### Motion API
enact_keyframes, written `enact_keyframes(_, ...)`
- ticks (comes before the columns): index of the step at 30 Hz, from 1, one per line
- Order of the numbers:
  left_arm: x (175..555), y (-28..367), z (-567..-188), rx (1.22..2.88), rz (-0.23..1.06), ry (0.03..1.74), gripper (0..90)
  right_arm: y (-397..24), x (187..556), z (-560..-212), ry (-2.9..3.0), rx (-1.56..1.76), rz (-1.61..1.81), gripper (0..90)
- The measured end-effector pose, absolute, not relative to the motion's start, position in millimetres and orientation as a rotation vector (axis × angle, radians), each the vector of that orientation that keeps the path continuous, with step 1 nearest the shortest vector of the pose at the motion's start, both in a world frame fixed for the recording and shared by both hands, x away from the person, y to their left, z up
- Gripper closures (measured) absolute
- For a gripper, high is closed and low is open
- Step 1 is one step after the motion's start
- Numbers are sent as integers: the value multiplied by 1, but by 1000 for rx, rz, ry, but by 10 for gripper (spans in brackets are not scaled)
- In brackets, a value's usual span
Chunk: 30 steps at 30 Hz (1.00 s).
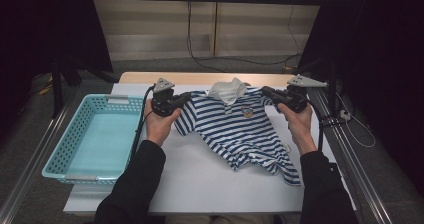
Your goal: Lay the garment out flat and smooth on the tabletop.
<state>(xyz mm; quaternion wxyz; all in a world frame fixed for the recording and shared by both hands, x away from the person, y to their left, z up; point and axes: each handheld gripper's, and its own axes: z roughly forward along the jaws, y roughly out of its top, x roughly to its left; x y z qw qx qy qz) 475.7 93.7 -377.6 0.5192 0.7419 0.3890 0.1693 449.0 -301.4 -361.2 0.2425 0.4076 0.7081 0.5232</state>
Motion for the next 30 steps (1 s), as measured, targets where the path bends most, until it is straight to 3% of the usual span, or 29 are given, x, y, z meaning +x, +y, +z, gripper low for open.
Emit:
enact_keyframes(8,500,91,-387,1794,375,974,882,-299,477,-377,1938,1160,1401,863)
enact_keyframes(17,543,77,-401,1821,441,1064,878,-297,521,-382,1964,1229,1242,849)
enact_keyframes(20,548,77,-409,1771,444,1140,613,-298,534,-393,1938,1277,1123,580)
enact_keyframes(23,544,79,-410,1851,450,1080,587,-306,536,-400,1921,1311,1113,487)
enact_keyframes(24,540,76,-410,1796,429,1089,560,-307,535,-401,1923,1319,1107,454)
enact_keyframes(30,521,74,-412,1806,400,1050,401,-320,511,-403,1928,1317,1120,401)
